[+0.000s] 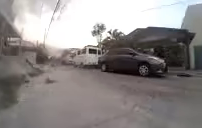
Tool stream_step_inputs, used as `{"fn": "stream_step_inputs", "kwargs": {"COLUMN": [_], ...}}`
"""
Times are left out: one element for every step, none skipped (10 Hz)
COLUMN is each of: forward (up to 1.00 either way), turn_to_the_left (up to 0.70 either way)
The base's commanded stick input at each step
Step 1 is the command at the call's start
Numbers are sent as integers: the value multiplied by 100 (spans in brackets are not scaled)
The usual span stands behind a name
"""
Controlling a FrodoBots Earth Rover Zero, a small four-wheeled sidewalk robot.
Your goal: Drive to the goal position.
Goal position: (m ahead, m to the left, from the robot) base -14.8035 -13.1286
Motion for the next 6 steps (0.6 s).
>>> {"fn": "stream_step_inputs", "kwargs": {"forward": [0,0,0,0,0,0], "turn_to_the_left": [-85,-85,-85,-85,-85,-85]}}
